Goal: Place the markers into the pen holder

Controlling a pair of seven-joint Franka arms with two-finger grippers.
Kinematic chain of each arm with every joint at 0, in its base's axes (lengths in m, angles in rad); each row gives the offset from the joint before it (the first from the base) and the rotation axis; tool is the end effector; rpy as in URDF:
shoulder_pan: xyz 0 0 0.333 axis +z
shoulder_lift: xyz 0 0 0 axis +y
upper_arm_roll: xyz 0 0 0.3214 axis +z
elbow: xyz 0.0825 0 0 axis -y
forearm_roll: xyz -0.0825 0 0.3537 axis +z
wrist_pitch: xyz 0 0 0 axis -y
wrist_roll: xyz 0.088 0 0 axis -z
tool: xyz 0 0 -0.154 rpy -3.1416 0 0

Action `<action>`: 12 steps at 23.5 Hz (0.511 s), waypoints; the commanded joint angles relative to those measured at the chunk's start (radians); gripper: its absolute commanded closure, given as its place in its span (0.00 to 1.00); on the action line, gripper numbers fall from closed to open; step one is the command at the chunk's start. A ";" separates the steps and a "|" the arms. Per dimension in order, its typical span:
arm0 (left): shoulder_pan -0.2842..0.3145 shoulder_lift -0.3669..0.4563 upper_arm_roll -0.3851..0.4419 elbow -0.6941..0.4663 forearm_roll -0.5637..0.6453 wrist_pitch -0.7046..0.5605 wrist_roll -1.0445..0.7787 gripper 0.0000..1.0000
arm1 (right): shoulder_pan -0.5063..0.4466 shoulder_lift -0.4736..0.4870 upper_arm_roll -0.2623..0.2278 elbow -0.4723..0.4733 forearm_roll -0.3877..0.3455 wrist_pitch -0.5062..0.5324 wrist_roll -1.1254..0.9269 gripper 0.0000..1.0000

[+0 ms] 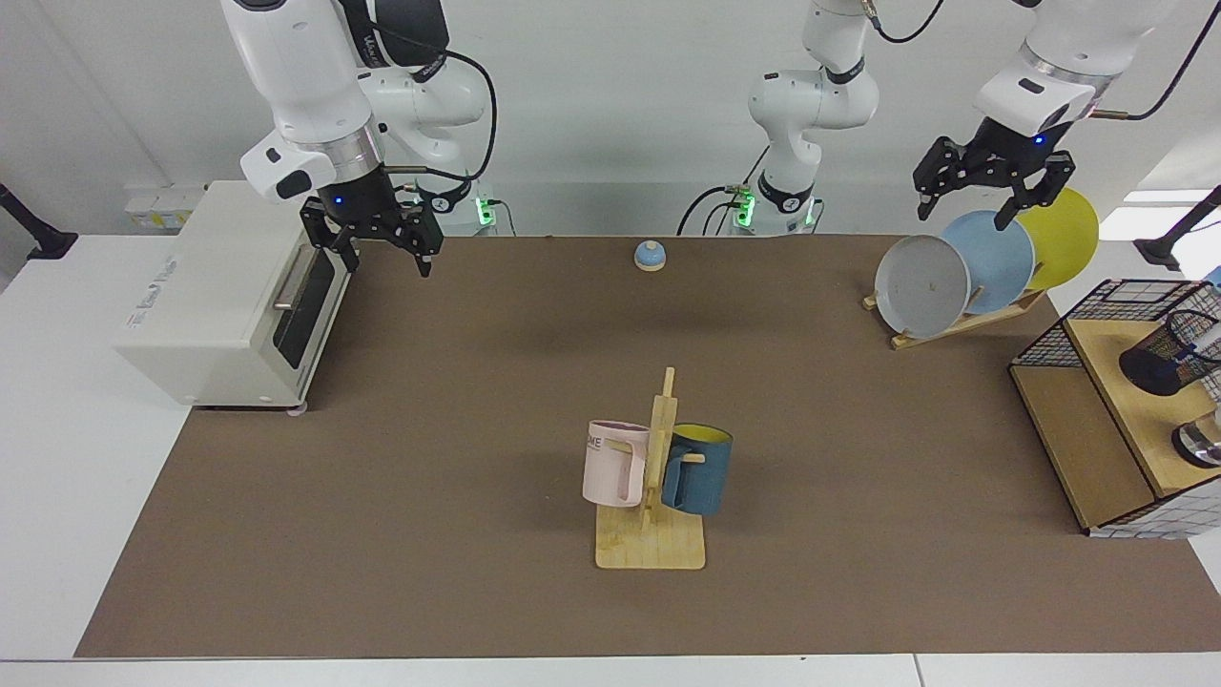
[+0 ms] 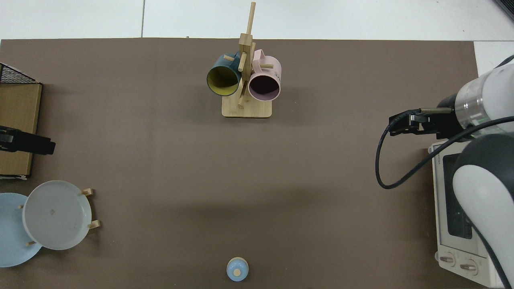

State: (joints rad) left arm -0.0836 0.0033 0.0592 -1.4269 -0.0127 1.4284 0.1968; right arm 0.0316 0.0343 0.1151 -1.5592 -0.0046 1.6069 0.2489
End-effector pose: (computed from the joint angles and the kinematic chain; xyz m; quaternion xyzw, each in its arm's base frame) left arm 0.5097 -0.0146 0.6312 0.9938 -0.1113 -0.0004 0.0062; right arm 0.5334 0.0771 0.5731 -0.9987 0.0511 -0.0067 0.0010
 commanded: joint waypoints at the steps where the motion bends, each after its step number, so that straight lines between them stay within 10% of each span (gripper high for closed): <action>1: 0.018 0.033 -0.007 0.017 -0.010 0.021 -0.013 0.00 | -0.009 -0.019 0.011 -0.024 0.002 0.019 0.016 0.00; 12: 0.016 0.035 -0.012 0.014 0.000 0.050 -0.056 0.00 | -0.009 -0.019 0.011 -0.024 0.002 0.019 0.016 0.00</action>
State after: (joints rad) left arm -0.0830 0.0312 0.0602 -1.4269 -0.0148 1.4650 0.1525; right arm 0.0317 0.0343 0.1173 -1.5592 -0.0046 1.6069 0.2489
